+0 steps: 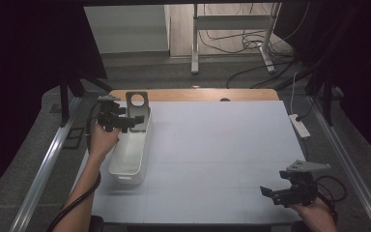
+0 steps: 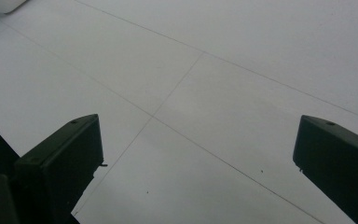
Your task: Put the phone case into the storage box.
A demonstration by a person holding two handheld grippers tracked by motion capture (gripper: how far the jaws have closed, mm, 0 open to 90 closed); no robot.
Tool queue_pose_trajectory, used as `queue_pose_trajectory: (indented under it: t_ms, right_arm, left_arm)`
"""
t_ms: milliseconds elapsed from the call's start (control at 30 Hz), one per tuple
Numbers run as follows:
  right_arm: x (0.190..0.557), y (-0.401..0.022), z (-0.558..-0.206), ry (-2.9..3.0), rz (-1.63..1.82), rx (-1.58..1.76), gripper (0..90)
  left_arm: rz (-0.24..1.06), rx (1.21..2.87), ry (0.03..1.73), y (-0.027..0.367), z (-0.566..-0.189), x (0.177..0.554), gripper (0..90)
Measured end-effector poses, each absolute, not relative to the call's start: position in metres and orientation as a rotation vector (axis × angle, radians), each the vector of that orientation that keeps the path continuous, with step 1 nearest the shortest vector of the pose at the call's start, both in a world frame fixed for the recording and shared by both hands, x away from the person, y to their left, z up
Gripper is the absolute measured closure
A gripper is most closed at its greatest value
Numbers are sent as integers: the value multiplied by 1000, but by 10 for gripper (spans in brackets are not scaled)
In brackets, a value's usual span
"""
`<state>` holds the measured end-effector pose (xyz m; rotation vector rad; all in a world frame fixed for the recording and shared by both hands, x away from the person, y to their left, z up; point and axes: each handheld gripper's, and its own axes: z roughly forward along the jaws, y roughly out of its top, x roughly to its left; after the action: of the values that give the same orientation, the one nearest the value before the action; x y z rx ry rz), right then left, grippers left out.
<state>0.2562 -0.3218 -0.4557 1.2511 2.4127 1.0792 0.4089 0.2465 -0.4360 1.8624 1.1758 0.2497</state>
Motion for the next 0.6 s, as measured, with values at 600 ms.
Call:
queue_pose_trajectory:
  t_ms: [600]
  right_arm:
    - [256,-321,-456,2423,1068,1236,20]
  left_arm:
    - [270,1882,1118,239,-438,394,0]
